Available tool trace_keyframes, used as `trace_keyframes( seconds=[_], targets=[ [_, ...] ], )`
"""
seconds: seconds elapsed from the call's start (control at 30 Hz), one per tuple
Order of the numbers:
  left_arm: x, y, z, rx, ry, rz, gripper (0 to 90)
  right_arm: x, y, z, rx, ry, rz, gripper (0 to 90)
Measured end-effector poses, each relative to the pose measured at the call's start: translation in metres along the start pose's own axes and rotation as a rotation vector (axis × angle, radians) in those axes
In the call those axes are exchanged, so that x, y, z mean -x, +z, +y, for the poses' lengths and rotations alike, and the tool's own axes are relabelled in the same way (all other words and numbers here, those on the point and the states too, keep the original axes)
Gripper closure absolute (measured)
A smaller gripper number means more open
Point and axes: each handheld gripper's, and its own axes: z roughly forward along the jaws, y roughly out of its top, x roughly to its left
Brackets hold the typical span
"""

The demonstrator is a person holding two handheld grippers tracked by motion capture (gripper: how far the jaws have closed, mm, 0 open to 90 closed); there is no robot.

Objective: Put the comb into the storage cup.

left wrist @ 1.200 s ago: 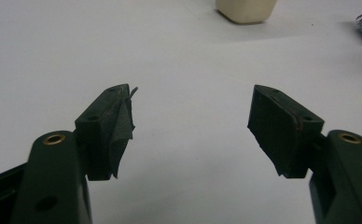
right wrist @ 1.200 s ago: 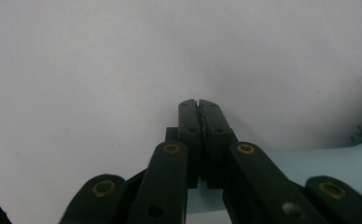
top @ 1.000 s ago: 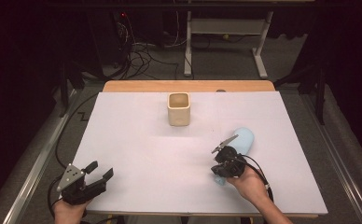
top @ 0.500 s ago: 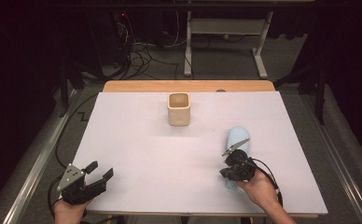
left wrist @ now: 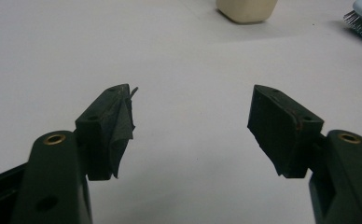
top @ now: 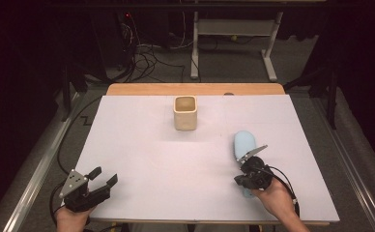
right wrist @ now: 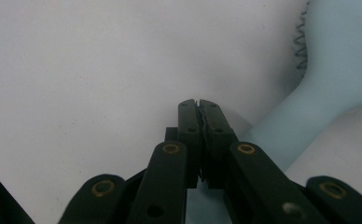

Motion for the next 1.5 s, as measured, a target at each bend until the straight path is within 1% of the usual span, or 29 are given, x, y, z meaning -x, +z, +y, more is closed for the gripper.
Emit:
trace_keyframes(
  seconds=[0.07, 0.1, 0.13, 0.2, 0.23, 0.27, 0.63, 0.8, 0.83, 1.0, 1.1, 1.2, 1.37, 1.5],
  targets=[
    [0.000, 0.000, 0.000, -0.001, 0.000, 0.000, 31.9, 0.000, -0.001, -0.001, -0.006, 0.008, -0.011, 88.5],
    [0.000, 0.000, 0.000, 0.000, 0.000, 0.000, 31.8, 0.001, -0.001, -0.002, -0.006, 0.001, -0.015, 88.5],
    [0.000, 0.000, 0.000, -0.002, 0.000, 0.000, 31.9, 0.001, -0.002, -0.003, -0.007, 0.006, -0.016, 88.5],
    [0.000, 0.000, 0.000, -0.002, -0.001, 0.000, 31.9, 0.003, -0.003, -0.004, -0.009, 0.002, -0.022, 88.5],
    [0.000, 0.000, 0.000, -0.003, -0.001, 0.000, 31.9, 0.004, -0.003, -0.005, -0.012, 0.012, -0.027, 88.5],
    [0.000, 0.000, 0.000, -0.003, -0.002, -0.001, 31.9, 0.005, -0.003, -0.006, -0.008, 0.006, -0.027, 88.5],
    [0.000, 0.001, 0.000, -0.006, -0.006, -0.001, 31.8, 0.017, -0.009, -0.016, -0.005, 0.046, -0.055, 88.5],
    [0.000, 0.001, 0.000, -0.004, -0.007, -0.001, 31.8, 0.024, -0.011, -0.020, 0.005, 0.069, -0.066, 88.4],
    [0.000, 0.001, 0.000, -0.004, -0.007, -0.001, 31.8, 0.025, -0.012, -0.020, 0.009, 0.065, -0.069, 88.4],
    [0.000, 0.001, 0.000, -0.005, -0.006, 0.000, 31.8, 0.030, -0.014, -0.023, 0.014, 0.085, -0.081, 88.4],
    [0.000, 0.001, 0.000, -0.004, -0.006, 0.001, 31.8, 0.034, -0.014, -0.024, 0.020, 0.084, -0.088, 88.3],
    [0.000, 0.000, 0.000, -0.004, -0.006, 0.001, 31.8, 0.036, -0.015, -0.024, 0.025, 0.093, -0.089, 88.3],
    [0.000, 0.000, 0.000, -0.002, -0.006, 0.002, 31.8, 0.036, -0.015, -0.024, 0.033, 0.091, -0.093, 87.3],
    [0.000, 0.000, 0.000, 0.000, -0.009, 0.002, 31.8, 0.034, -0.017, -0.024, 0.062, 0.089, -0.076, 85.0]
  ],
)
